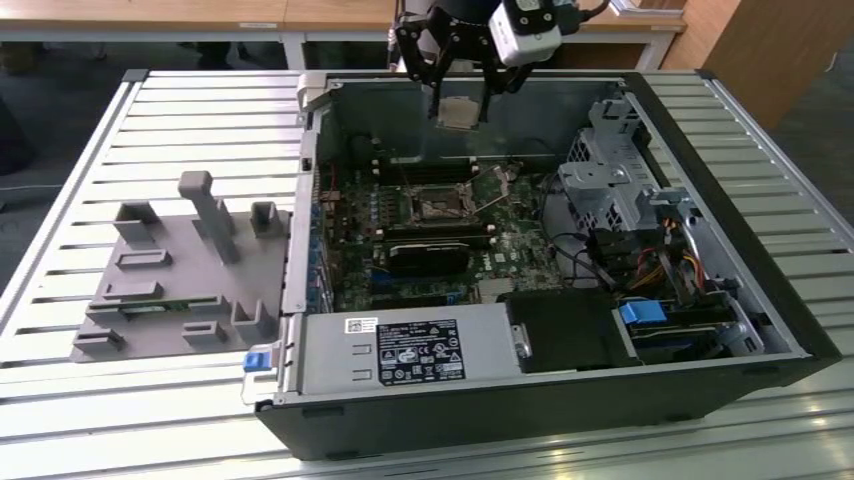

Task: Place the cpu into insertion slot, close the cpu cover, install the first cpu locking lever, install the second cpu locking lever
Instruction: 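Place the cpu into insertion slot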

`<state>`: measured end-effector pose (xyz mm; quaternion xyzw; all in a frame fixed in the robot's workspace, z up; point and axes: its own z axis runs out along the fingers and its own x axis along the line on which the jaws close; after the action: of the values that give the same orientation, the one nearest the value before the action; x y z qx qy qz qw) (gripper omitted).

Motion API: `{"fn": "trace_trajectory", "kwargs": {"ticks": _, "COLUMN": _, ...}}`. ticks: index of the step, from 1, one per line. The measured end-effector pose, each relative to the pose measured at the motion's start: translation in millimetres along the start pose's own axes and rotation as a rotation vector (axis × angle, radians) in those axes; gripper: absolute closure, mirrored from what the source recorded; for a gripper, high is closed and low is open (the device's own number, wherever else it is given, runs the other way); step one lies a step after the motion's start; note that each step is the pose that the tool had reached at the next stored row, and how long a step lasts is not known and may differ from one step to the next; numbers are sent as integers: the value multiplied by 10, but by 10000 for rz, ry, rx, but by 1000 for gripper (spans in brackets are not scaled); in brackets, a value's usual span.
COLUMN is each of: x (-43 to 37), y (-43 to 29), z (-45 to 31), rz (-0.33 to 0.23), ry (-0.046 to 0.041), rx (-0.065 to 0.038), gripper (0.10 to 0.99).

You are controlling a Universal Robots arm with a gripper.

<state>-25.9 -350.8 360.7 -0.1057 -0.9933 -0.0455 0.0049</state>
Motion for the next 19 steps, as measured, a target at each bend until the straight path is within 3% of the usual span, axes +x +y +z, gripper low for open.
{"fn": "trace_trajectory", "kwargs": {"ticks": 19, "x": 0, "y": 0, "z": 0, "rz": 567, "ry": -51, "rx": -11, "gripper": 545}}
